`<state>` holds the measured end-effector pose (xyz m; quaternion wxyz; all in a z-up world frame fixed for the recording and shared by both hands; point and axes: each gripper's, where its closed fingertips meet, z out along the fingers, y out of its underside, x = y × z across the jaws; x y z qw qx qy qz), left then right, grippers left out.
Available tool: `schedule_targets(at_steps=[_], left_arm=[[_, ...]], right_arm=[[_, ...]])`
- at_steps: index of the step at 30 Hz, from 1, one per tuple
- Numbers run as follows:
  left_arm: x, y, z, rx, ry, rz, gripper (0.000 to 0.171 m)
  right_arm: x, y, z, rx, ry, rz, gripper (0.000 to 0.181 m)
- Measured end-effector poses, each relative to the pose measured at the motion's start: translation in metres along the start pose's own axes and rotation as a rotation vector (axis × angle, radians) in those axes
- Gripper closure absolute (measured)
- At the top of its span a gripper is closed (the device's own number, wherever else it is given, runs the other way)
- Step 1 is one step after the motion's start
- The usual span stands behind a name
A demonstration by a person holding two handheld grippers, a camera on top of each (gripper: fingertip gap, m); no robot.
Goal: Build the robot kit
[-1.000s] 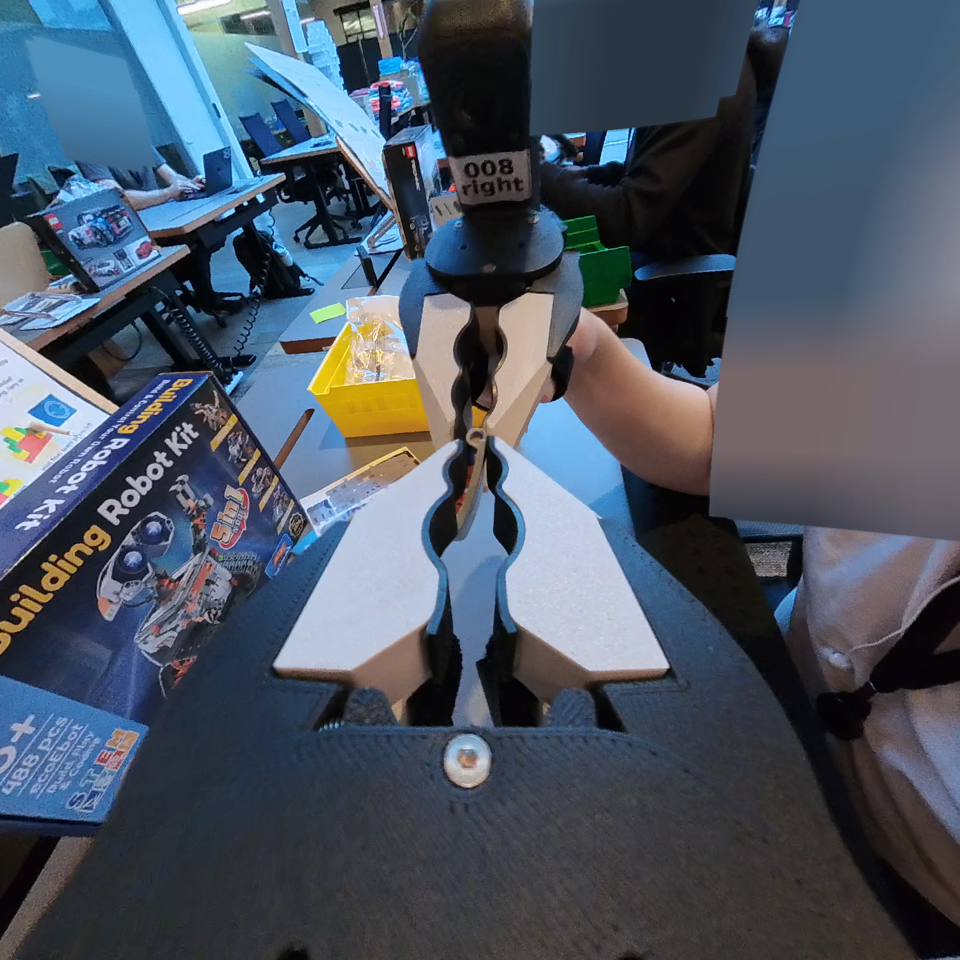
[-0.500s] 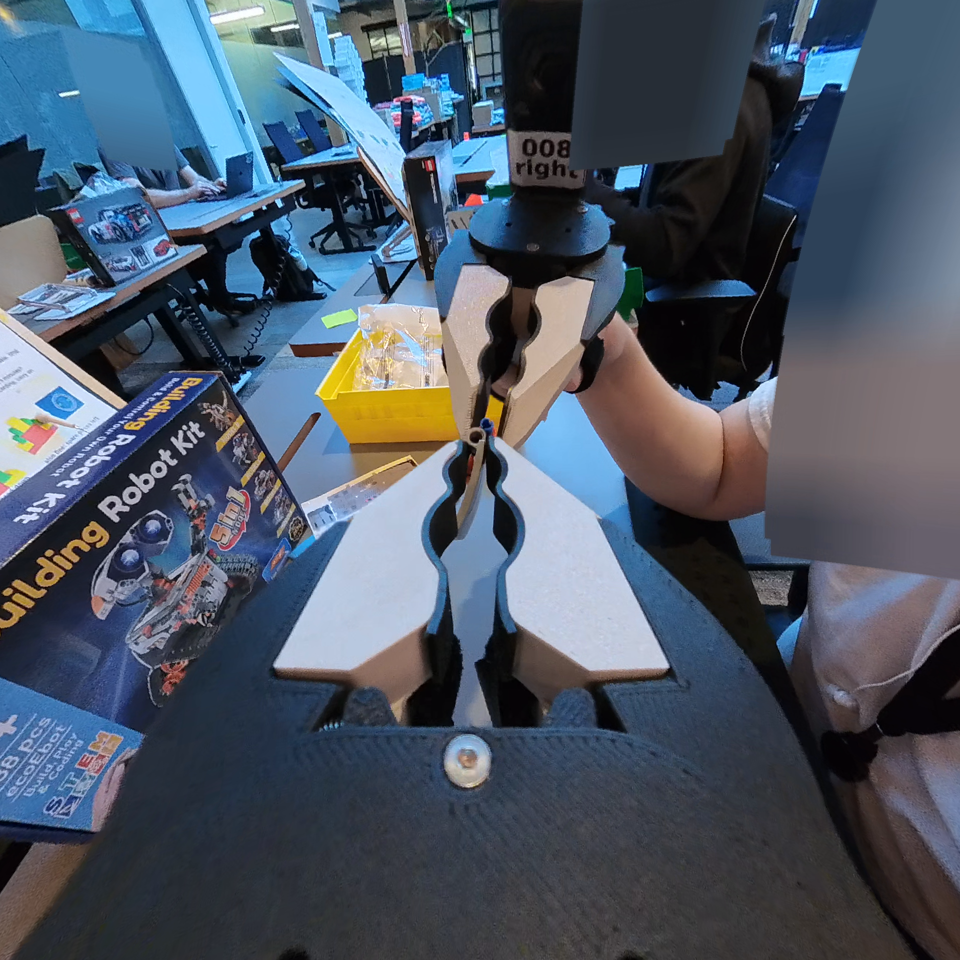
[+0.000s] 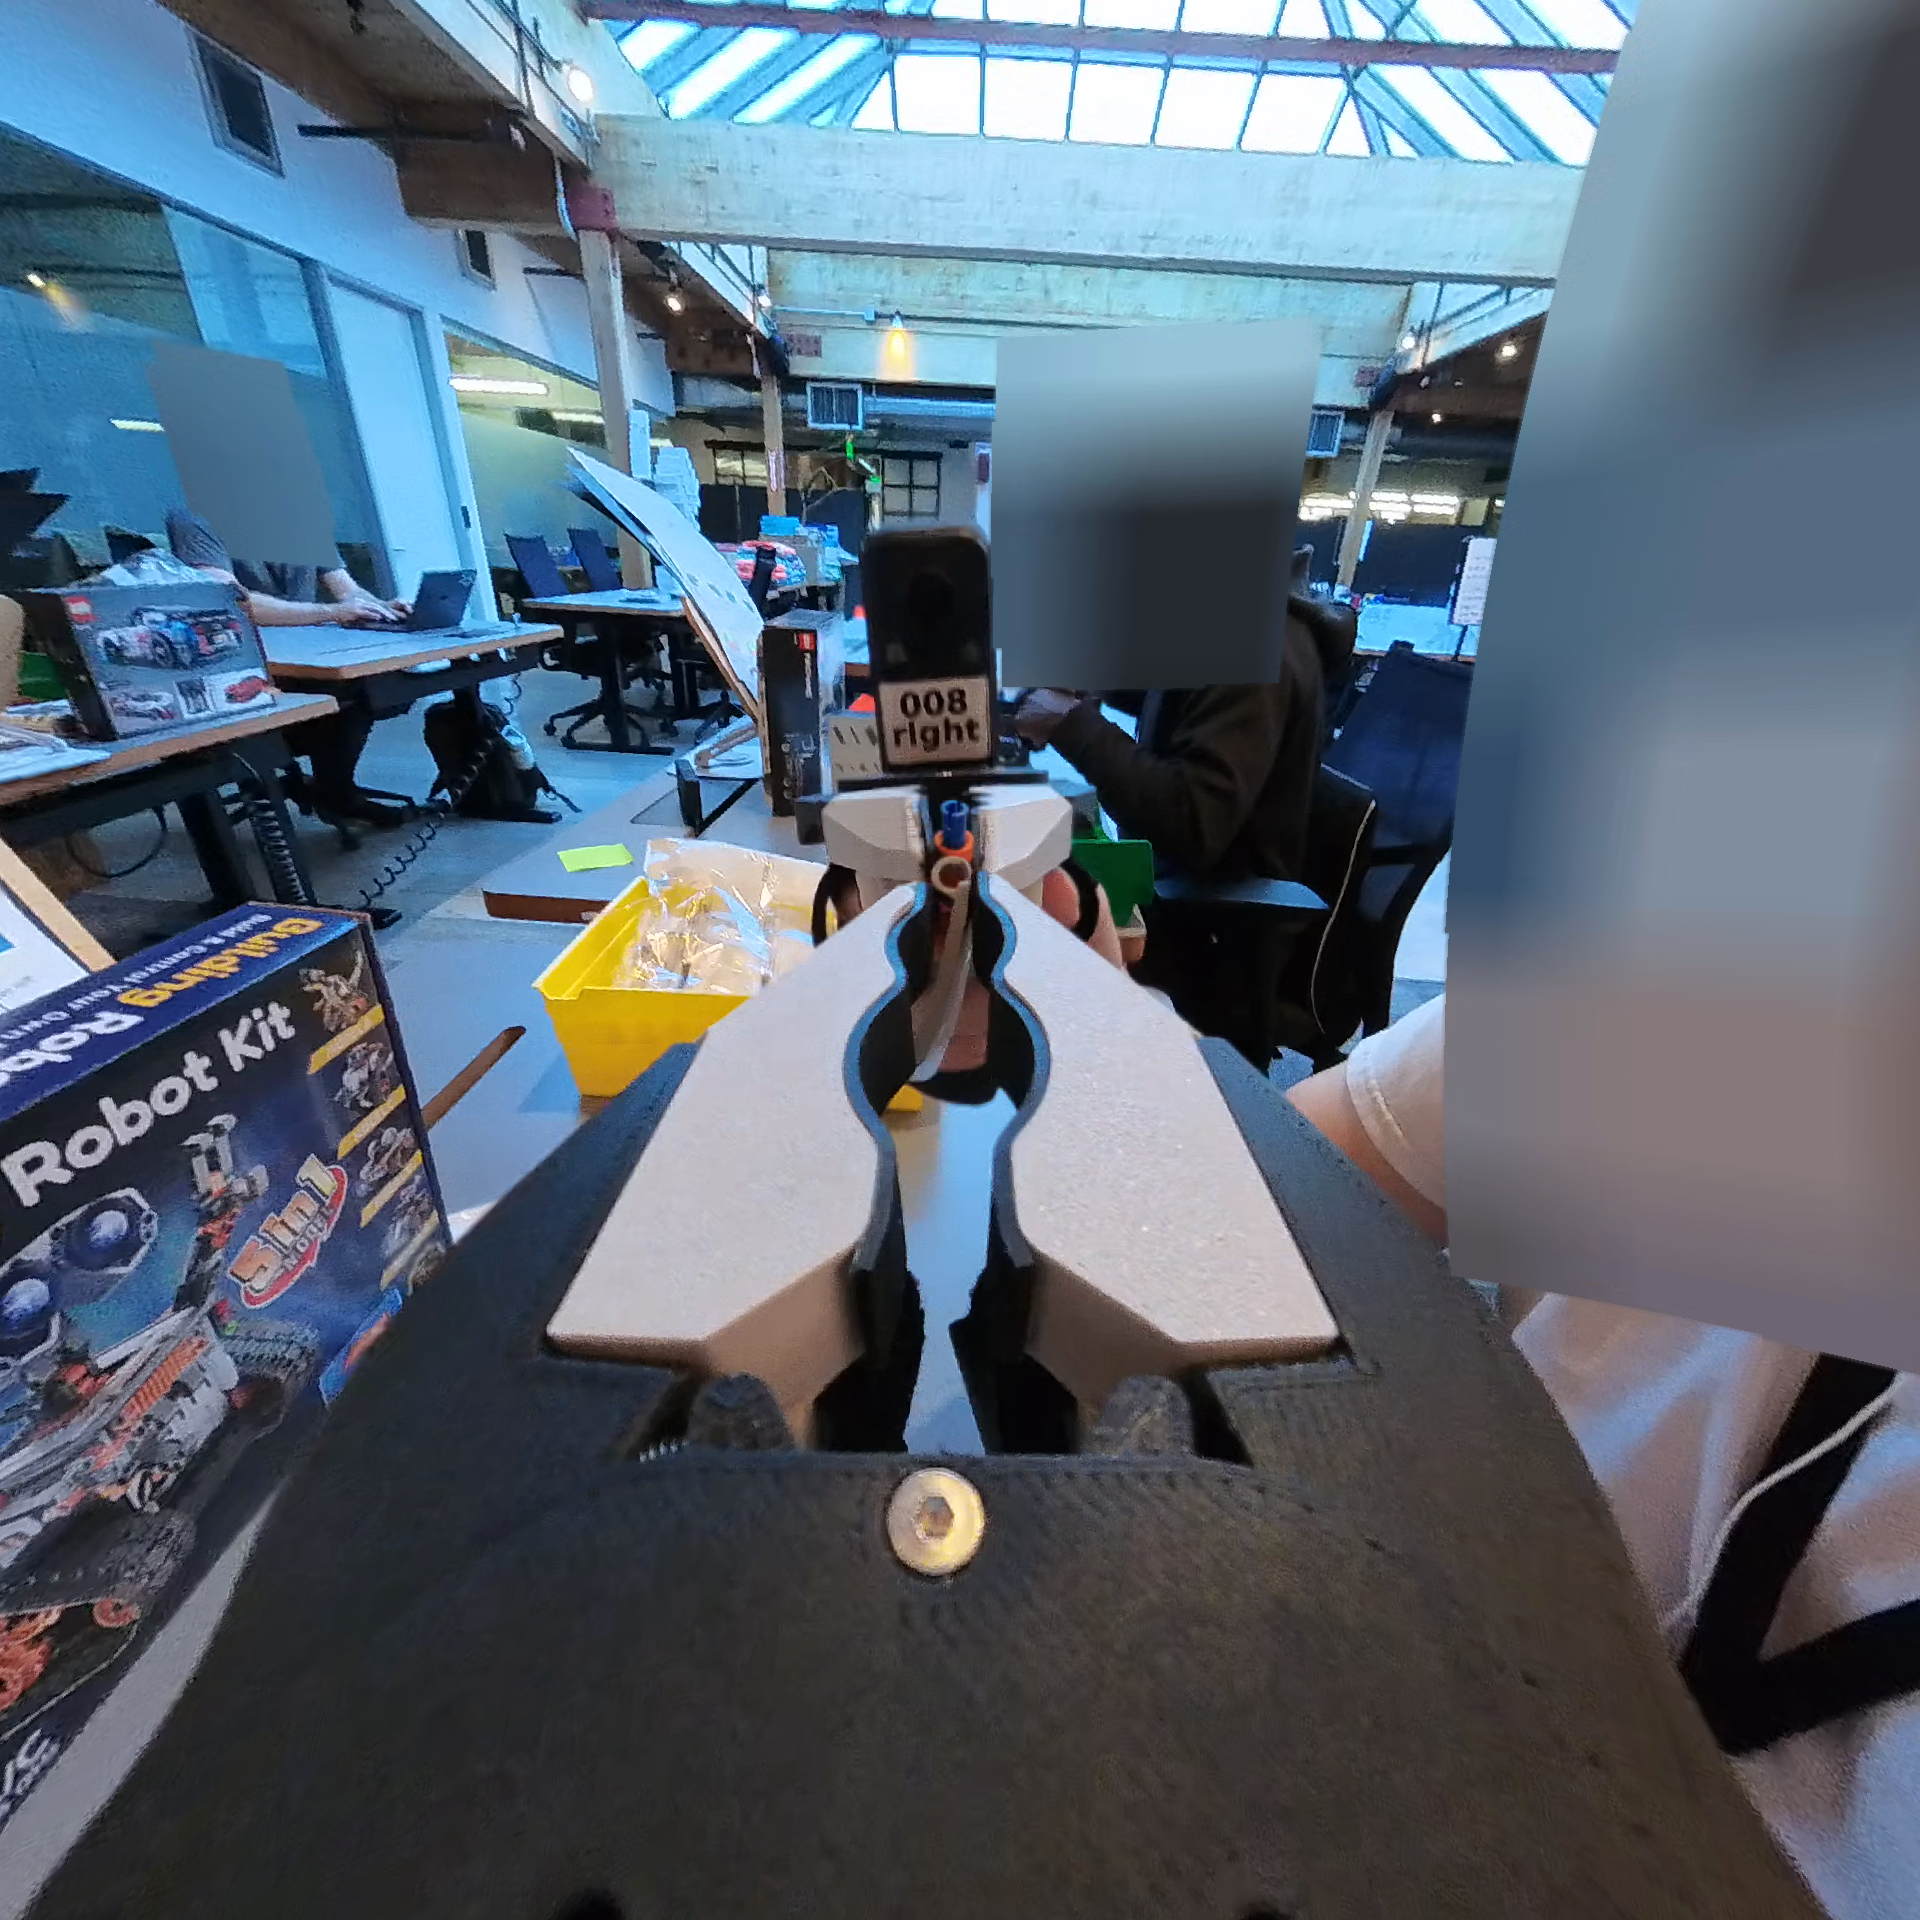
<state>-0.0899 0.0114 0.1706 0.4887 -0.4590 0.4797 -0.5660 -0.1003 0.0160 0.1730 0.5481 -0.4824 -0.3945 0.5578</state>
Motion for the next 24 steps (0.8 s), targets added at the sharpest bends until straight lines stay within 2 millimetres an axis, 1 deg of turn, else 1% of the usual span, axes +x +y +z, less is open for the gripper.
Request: schedule_targets(at_steps=[3, 11, 16, 18, 20, 22, 24], left_arm=[[0.001, -0.003, 0.001, 0.026, 0.019, -0.024, 0.167], [-0.001, -0.007, -0.001, 0.063, 0.022, -0.056, 0.167], [-0.004, -0.009, 0.0, 0.087, 0.022, -0.086, 0.167], [-0.007, -0.009, 0.001, 0.102, 0.008, -0.104, 0.168], [-0.01, -0.011, 0.002, 0.133, 0.003, -0.138, 0.167], [-0.01, -0.012, 0.003, 0.16, 0.029, -0.168, 0.167], [-0.013, -0.01, 0.003, 0.154, 0.024, -0.179, 0.168]], right_arm=[[-0.002, -0.006, 0.001, 0.074, -0.032, 0.025, 0.176], [-0.001, -0.013, 0.004, 0.221, -0.128, 0.197, 0.176], [0.001, -0.019, 0.003, 0.361, -0.163, 0.269, 0.176], [0.005, -0.021, 0.002, 0.407, -0.136, 0.245, 0.176], [0.006, -0.022, 0.001, 0.45, -0.079, 0.164, 0.176], [0.004, -0.023, 0.001, 0.458, -0.043, 0.088, 0.175], [0.006, -0.022, 0.0, 0.424, 0.0, 0.043, 0.175]])
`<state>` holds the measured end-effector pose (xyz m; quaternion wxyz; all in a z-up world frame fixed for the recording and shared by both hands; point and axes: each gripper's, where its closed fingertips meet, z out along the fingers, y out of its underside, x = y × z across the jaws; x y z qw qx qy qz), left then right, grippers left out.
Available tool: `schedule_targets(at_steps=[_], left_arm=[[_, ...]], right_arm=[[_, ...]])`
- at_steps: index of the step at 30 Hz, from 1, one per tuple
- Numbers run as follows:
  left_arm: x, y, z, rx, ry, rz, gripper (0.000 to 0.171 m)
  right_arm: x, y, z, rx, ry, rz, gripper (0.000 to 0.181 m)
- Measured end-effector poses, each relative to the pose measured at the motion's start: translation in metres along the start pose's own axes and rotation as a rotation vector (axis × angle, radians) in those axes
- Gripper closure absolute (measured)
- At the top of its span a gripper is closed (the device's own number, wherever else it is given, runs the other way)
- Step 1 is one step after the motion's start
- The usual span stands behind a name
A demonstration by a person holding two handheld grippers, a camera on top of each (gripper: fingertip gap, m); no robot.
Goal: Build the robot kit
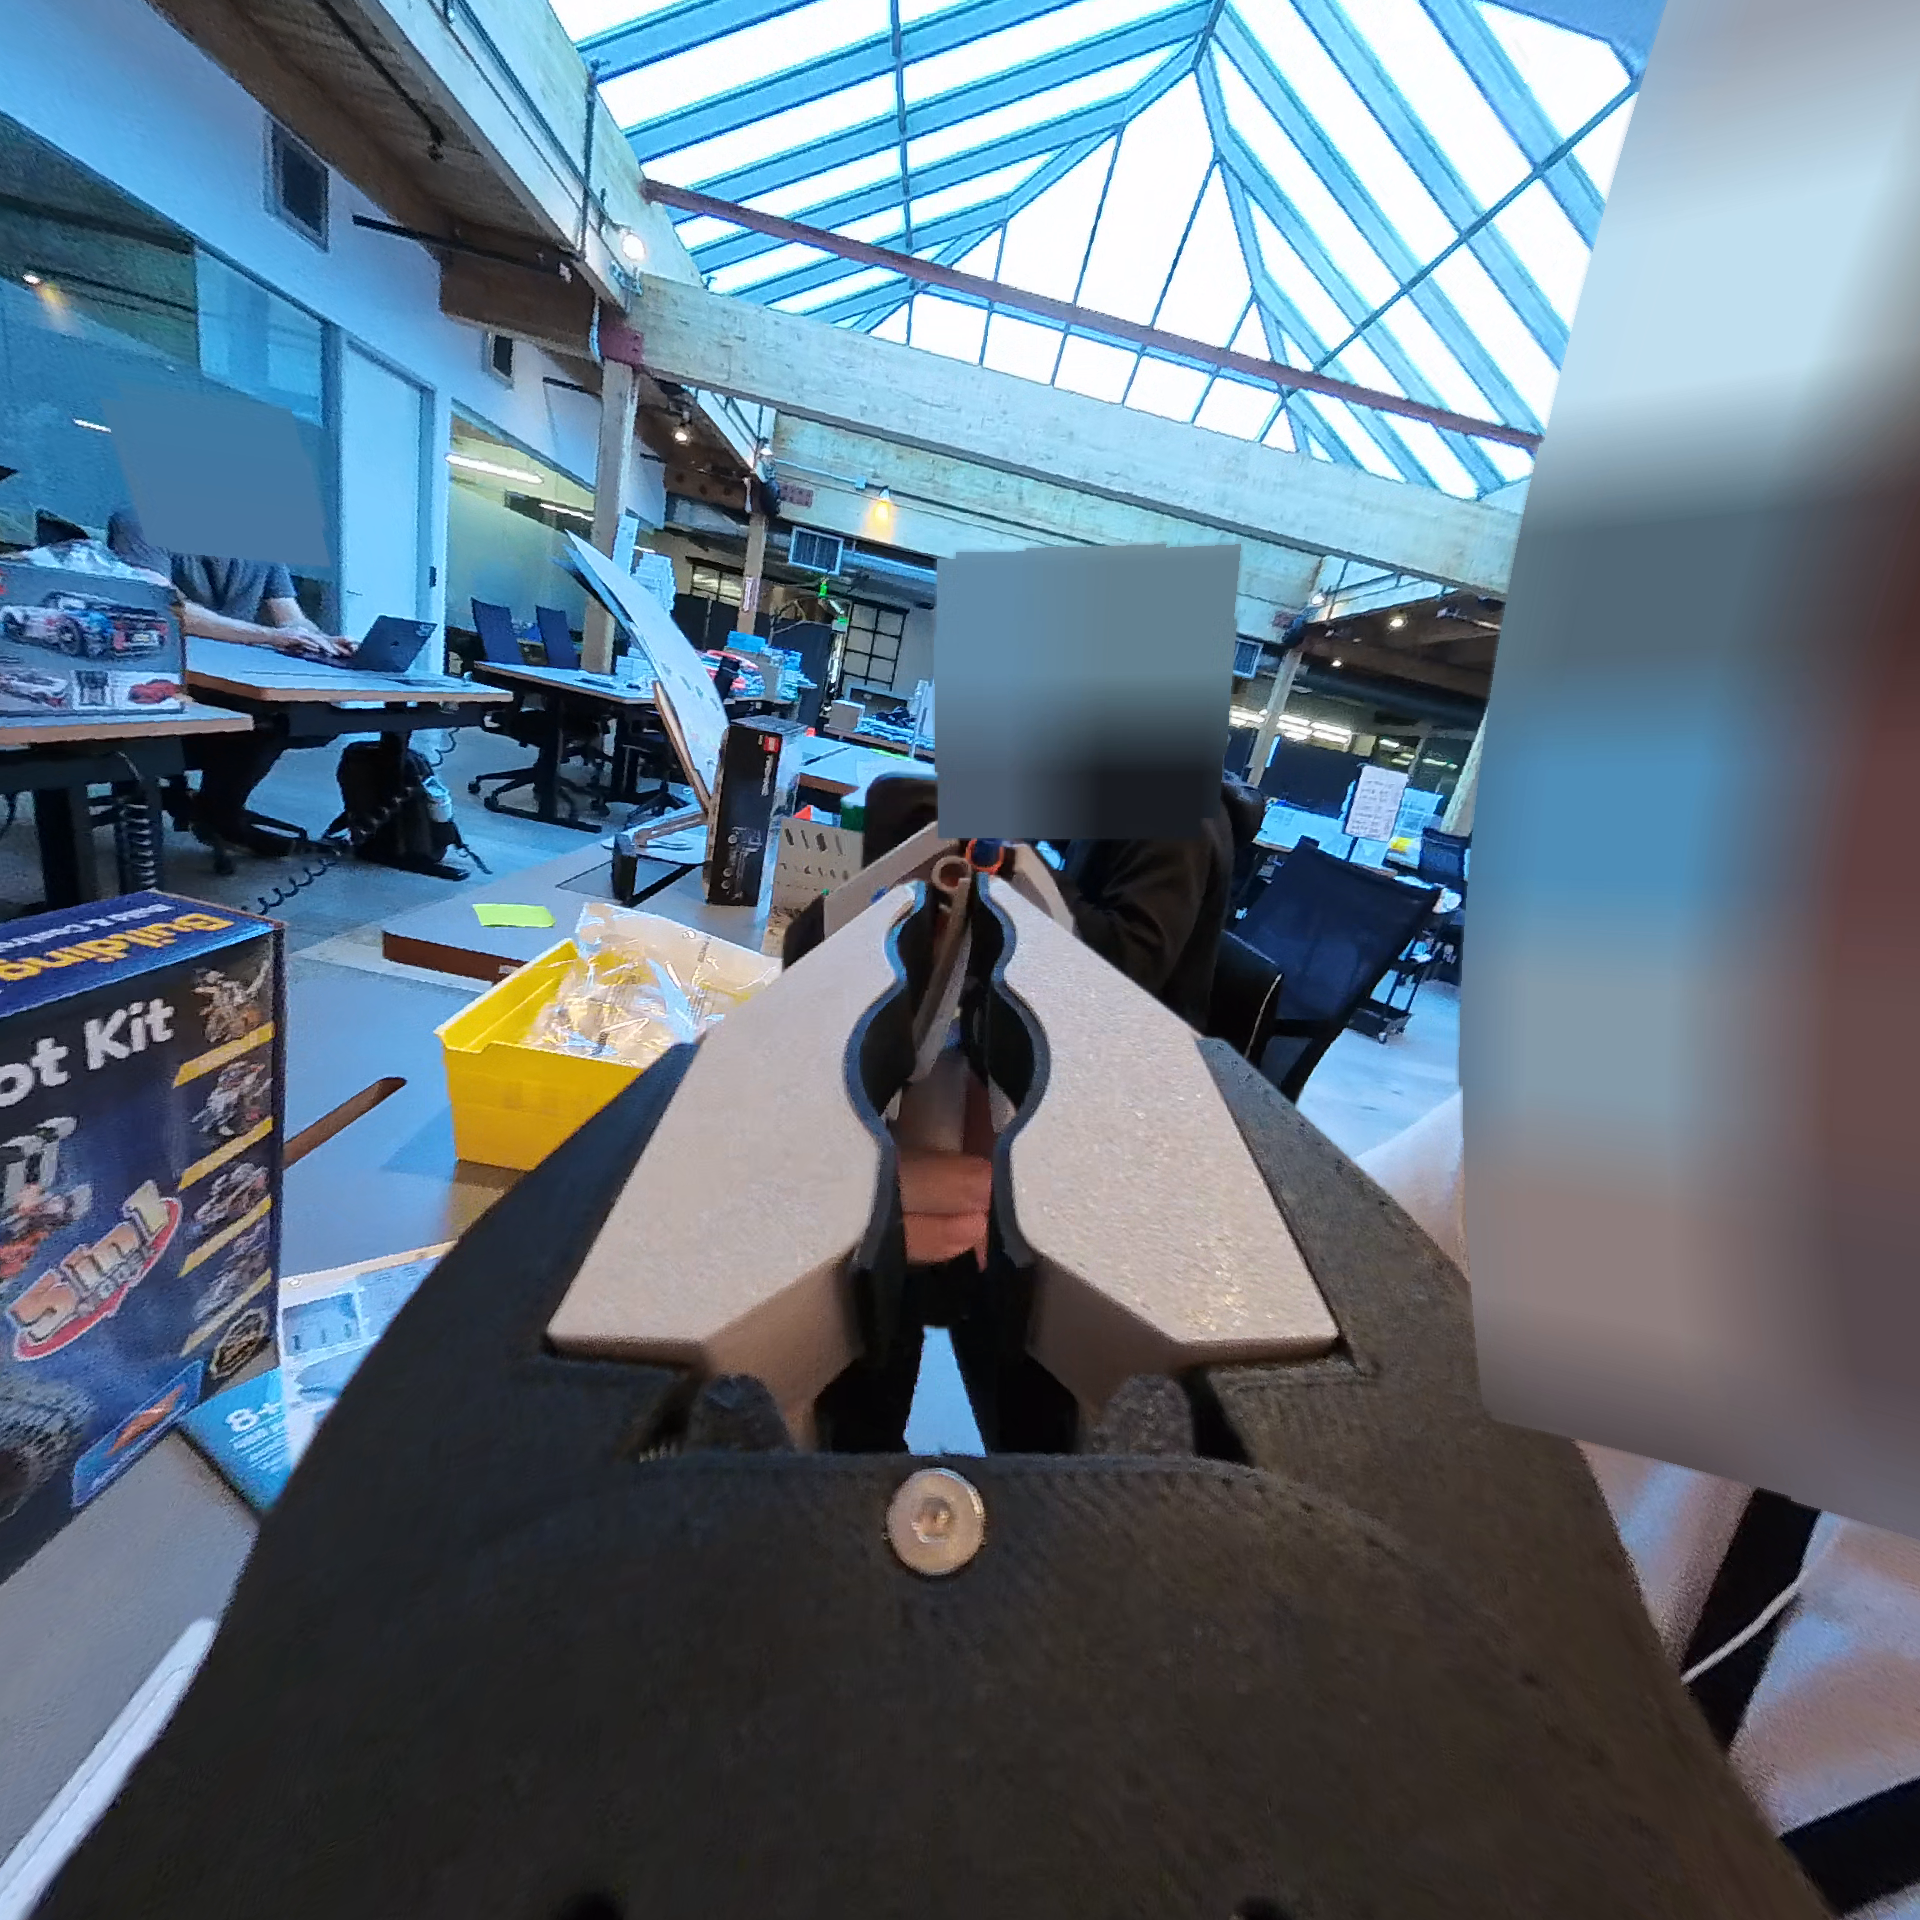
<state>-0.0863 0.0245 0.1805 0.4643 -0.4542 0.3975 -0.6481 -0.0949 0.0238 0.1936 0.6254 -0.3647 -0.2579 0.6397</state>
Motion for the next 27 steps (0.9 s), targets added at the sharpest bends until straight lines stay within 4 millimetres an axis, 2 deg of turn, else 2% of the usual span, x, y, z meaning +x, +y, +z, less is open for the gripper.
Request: schedule_targets(at_steps=[4, 6, 7, 8, 10, 11, 13, 15, 18, 22, 27], left_arm=[[-0.006, 0.001, -0.009, -0.047, -0.053, 0.053, 0.167], [-0.016, -0.003, -0.022, -0.07, -0.143, 0.105, 0.167], [-0.018, -0.008, -0.031, -0.068, -0.175, 0.12, 0.167], [-0.018, -0.011, -0.038, -0.071, -0.186, 0.117, 0.167], [-0.013, -0.018, -0.052, -0.07, -0.196, 0.107, 0.167], [-0.012, -0.023, -0.057, -0.057, -0.21, 0.118, 0.167], [-0.01, -0.029, -0.065, -0.044, -0.233, 0.143, 0.167], [-0.007, -0.031, -0.068, -0.053, -0.232, 0.155, 0.167], [-0.006, -0.031, -0.067, -0.056, -0.226, 0.151, 0.167], [-0.005, -0.023, -0.061, -0.088, -0.202, 0.134, 0.167], [-0.005, -0.016, -0.054, -0.115, -0.171, 0.116, 0.167]], right_arm=[[0.01, -0.004, -0.005, -0.075, 0.032, 0.05, 0.176], [0.021, 0.009, -0.011, -0.211, 0.036, 0.139, 0.176], [0.03, 0.025, -0.018, -0.323, 0.048, 0.156, 0.176], [0.044, 0.053, -0.033, -0.497, 0.082, 0.165, 0.176], [0.072, 0.127, -0.087, -0.887, 0.176, 0.269, 0.176], [0.081, 0.159, -0.113, -1.012, 0.212, 0.349, 0.175], [0.087, 0.203, -0.143, -1.076, 0.262, 0.485, 0.175], [0.083, 0.234, -0.173, -1.196, 0.285, 0.501, 0.175], [0.083, 0.255, -0.194, -1.311, 0.303, 0.429, 0.175], [0.096, 0.261, -0.2, -1.333, 0.307, 0.265, 0.176], [0.099, 0.267, -0.209, -1.37, 0.304, 0.227, 0.176]])
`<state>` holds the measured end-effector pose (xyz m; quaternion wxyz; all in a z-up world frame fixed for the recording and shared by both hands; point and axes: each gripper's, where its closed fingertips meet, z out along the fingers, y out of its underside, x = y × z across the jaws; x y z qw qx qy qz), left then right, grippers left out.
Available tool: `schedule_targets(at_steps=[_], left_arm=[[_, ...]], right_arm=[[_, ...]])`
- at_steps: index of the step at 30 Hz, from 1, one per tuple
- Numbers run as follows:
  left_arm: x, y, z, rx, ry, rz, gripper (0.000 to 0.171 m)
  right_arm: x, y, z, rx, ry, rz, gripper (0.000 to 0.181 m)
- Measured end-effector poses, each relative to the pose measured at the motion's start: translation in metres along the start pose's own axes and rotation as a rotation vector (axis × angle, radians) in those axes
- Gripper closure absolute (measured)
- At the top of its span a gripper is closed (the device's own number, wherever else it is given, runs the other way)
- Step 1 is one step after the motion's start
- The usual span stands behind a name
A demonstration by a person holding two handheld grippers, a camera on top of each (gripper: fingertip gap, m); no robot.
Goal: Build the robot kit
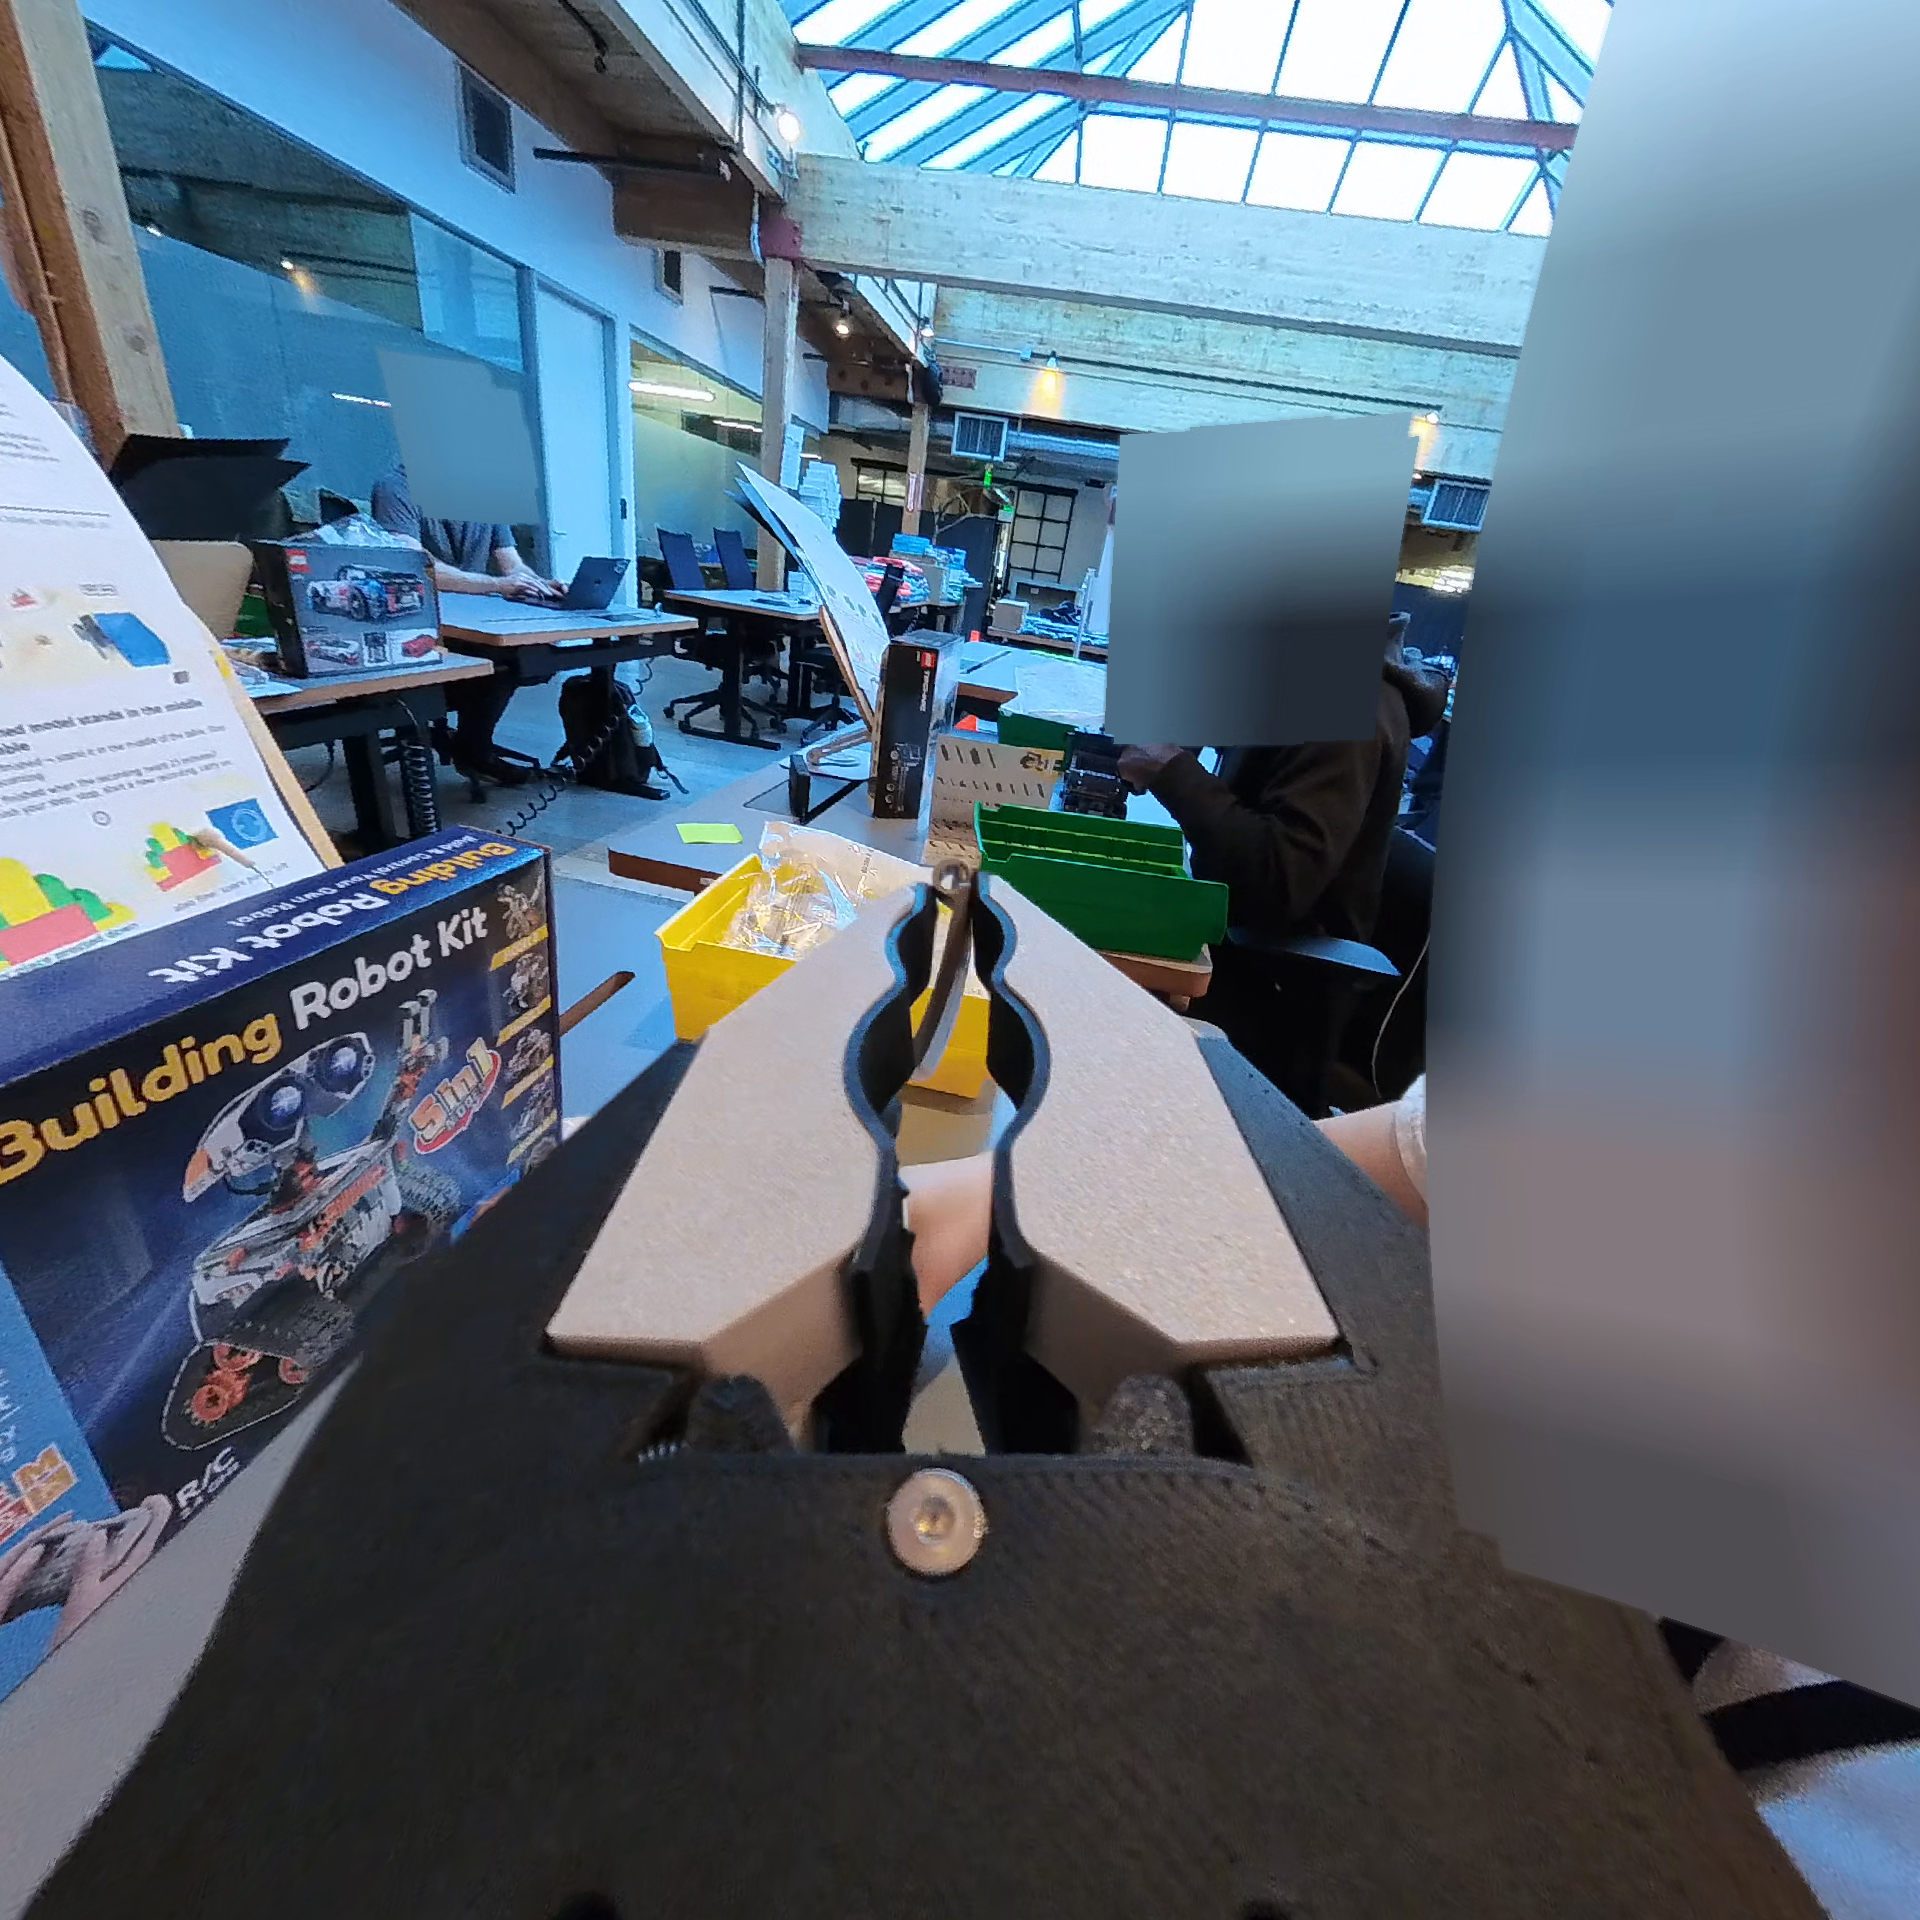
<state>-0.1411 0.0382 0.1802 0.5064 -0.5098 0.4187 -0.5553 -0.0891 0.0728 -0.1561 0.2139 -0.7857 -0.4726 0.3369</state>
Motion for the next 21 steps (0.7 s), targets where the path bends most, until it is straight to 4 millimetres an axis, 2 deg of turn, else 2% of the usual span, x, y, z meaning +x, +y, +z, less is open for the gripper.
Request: schedule_targets(at_steps=[5, 14, 17, 19, 21], left_arm=[[0.001, 0.001, 0.003, -0.004, 0.014, -0.011, 0.167], [0.001, 0.002, 0.003, -0.005, 0.014, -0.014, 0.167], [0.001, 0.002, 0.003, -0.007, 0.014, -0.018, 0.168], [0.0, 0.002, 0.001, -0.005, 0.011, -0.018, 0.167], [0.0, 0.001, 0.0, -0.003, 0.01, -0.02, 0.167]], right_arm=[[0.002, -0.002, 0.002, 0.031, -0.032, 0.094, 0.176], [0.004, -0.007, 0.003, 0.077, 0.019, -0.063, 0.165], [0.001, -0.02, -0.011, 0.153, 0.023, -0.102, 0.158], [0.003, -0.037, -0.032, 0.257, 0.095, -0.151, 0.158], [0.001, -0.046, -0.05, 0.314, 0.188, -0.209, 0.152]])
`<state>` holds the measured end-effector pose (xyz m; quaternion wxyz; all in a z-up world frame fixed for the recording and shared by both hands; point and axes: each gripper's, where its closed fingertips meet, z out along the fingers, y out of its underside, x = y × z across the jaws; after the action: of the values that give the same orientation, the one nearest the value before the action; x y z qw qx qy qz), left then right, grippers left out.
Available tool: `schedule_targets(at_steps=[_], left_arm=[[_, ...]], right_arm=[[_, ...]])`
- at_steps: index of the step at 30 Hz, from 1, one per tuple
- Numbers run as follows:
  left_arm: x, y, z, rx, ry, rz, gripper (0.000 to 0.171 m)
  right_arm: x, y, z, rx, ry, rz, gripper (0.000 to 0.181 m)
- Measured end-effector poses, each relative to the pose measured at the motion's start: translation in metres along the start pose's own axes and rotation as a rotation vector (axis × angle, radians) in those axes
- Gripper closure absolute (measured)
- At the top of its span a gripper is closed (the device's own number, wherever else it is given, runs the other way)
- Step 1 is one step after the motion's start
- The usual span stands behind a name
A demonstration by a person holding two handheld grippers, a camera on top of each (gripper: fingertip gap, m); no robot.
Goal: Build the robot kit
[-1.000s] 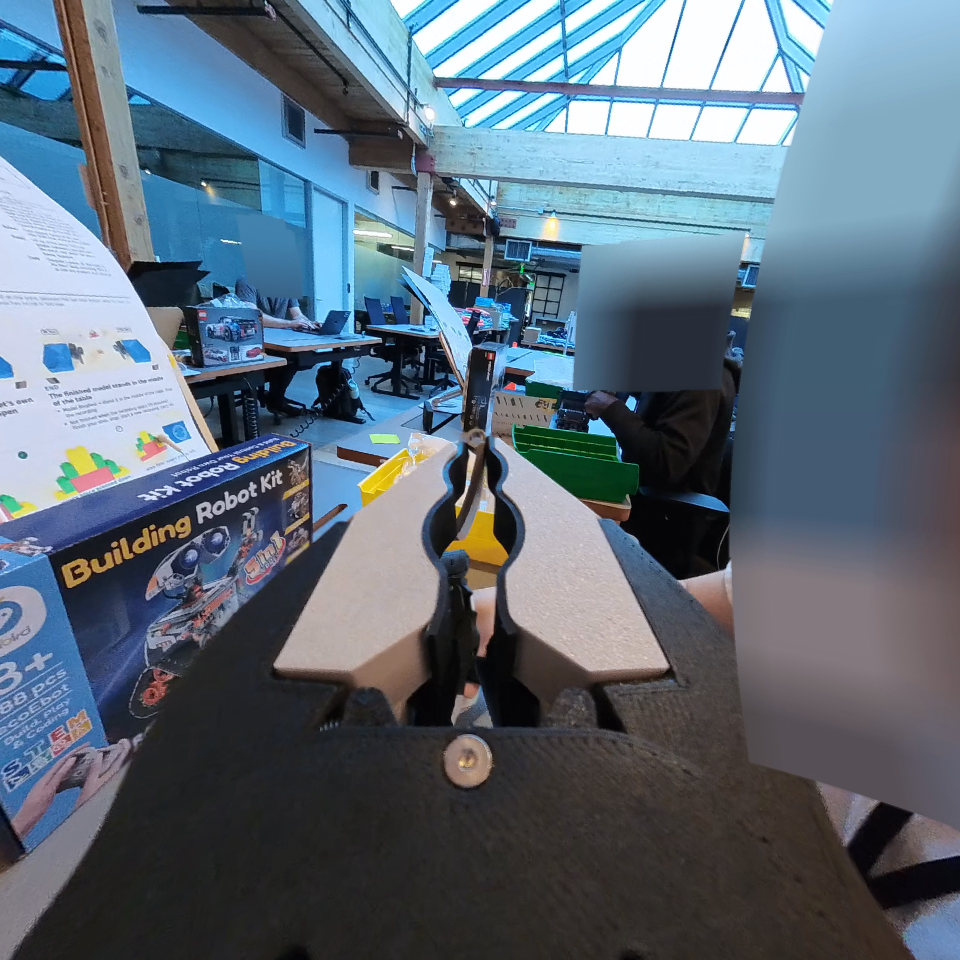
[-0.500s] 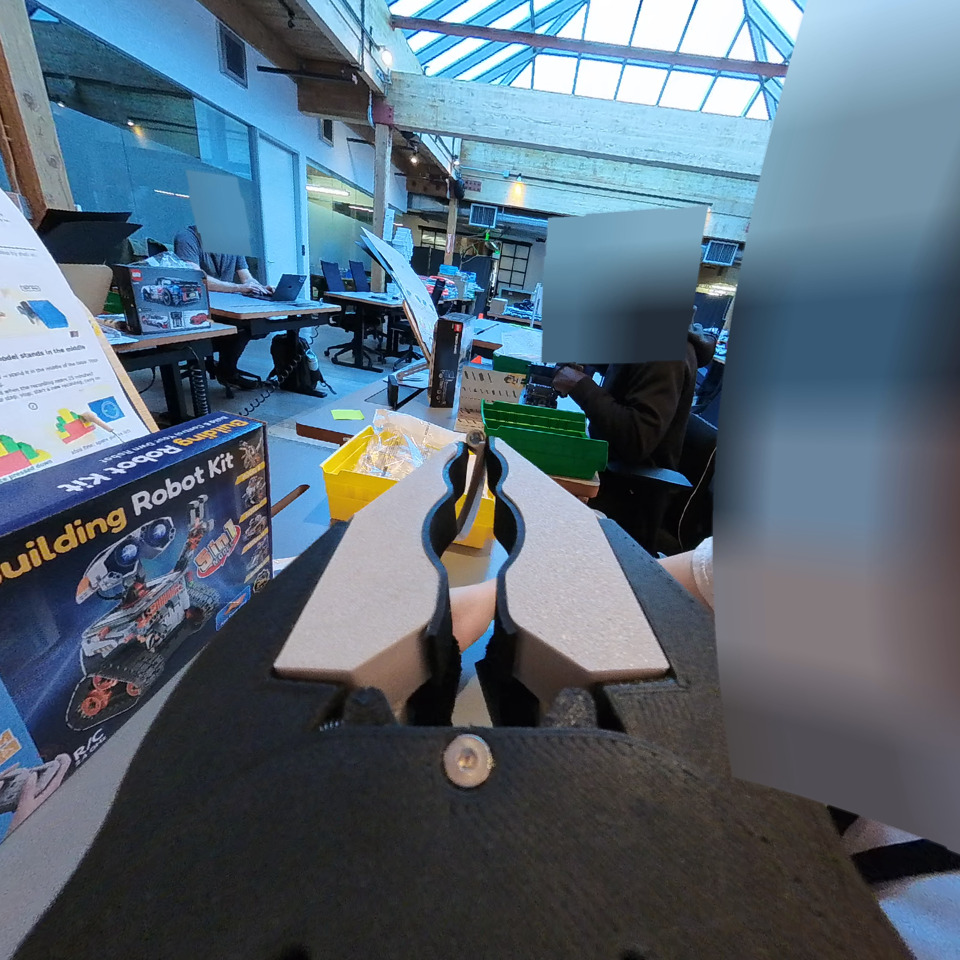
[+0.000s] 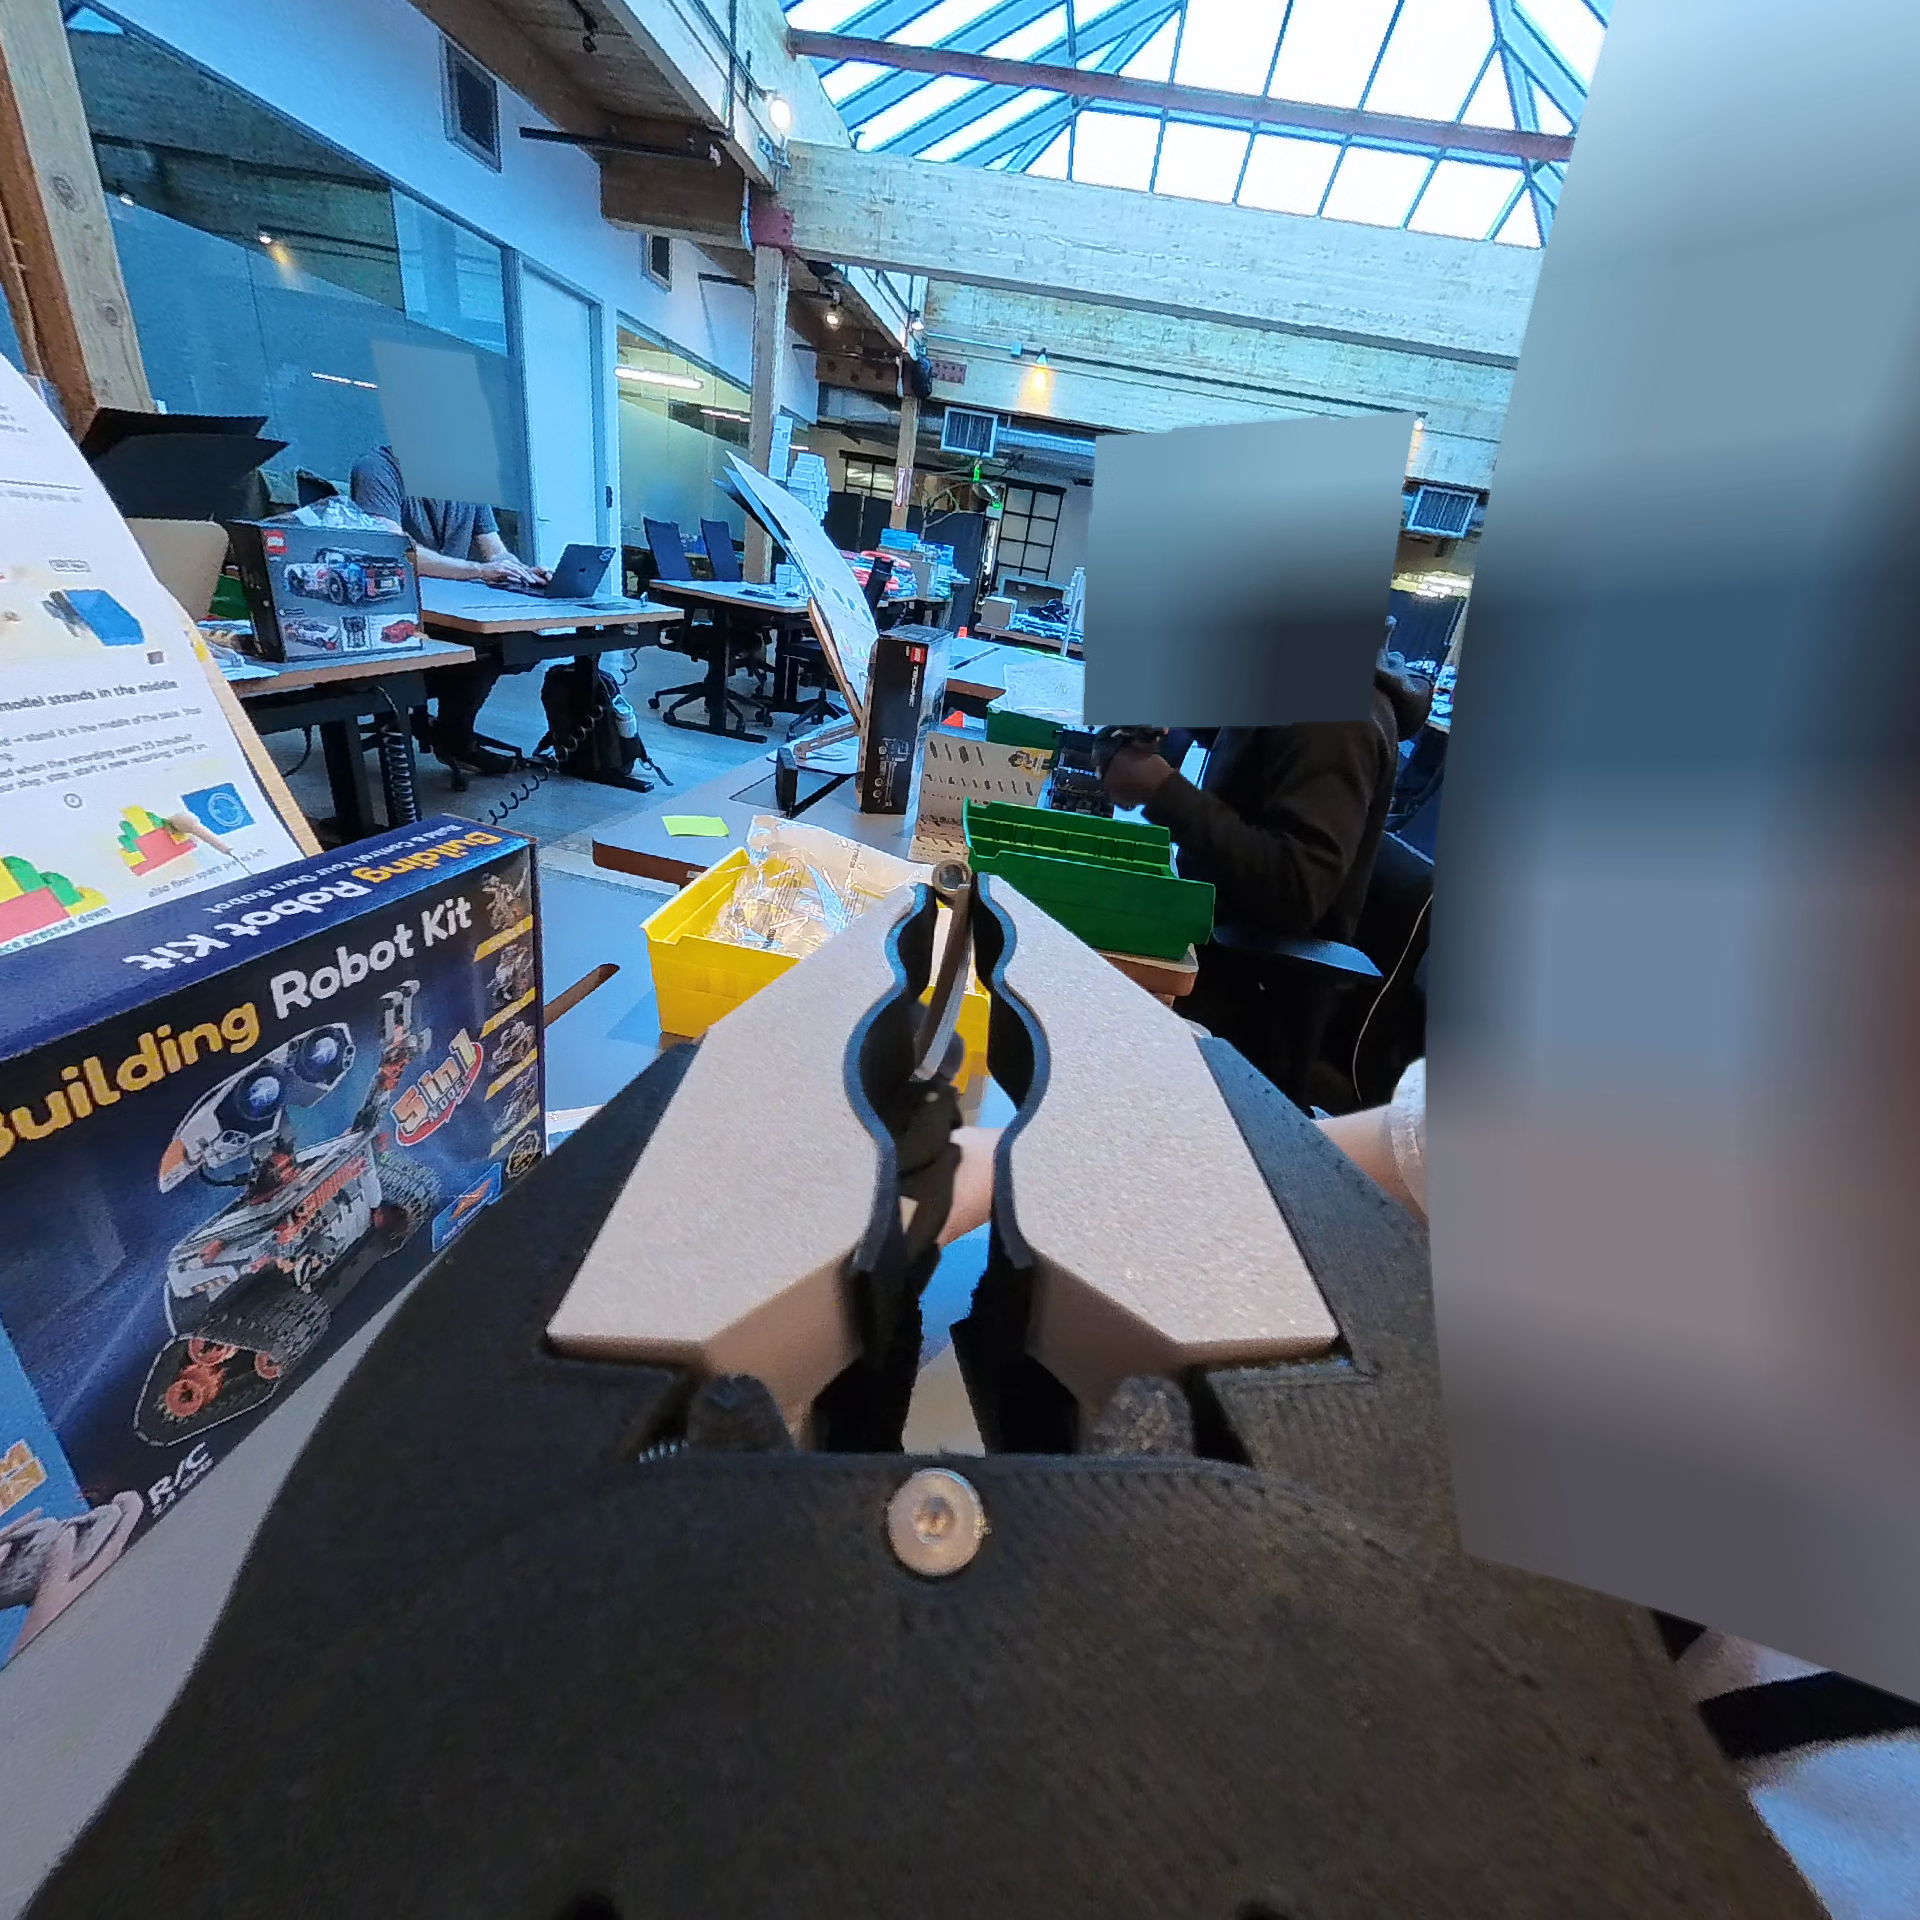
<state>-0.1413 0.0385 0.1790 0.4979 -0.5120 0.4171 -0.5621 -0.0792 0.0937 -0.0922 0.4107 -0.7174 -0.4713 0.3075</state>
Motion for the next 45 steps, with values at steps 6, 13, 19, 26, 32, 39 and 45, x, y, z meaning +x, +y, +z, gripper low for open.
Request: schedule_targets(at_steps=[6, 13, 19, 26, 32, 39, 45], left_arm=[[-0.003, 0.0, -0.001, 0.003, 0.001, -0.01, 0.167], [-0.002, 0.002, 0.001, -0.01, 0.003, -0.011, 0.167], [-0.004, 0.004, 0.002, -0.015, 0.008, -0.029, 0.166], [-0.003, 0.005, 0.002, -0.026, 0.007, -0.023, 0.167], [-0.002, 0.006, 0.002, -0.031, 0.01, -0.025, 0.166], [-0.003, 0.011, 0.001, -0.062, 0.005, -0.021, 0.167], [-0.005, 0.013, 0.0, -0.067, 0.023, -0.046, 0.167]], right_arm=[[-0.016, 0.03, 0.006, -0.039, 0.054, -0.225, 0.156], [-0.016, 0.049, 0.023, -0.098, -0.007, -0.143, 0.156], [-0.012, 0.052, 0.028, -0.127, 0.008, -0.126, 0.16], [-0.011, 0.055, 0.029, -0.148, -0.009, -0.087, 0.166], [-0.012, 0.058, 0.031, -0.173, -0.016, -0.091, 0.168], [-0.012, 0.047, 0.024, -0.095, -0.025, -0.075, 0.175], [-0.018, -0.022, -0.014, 0.185, -0.101, -0.026, 0.176]])
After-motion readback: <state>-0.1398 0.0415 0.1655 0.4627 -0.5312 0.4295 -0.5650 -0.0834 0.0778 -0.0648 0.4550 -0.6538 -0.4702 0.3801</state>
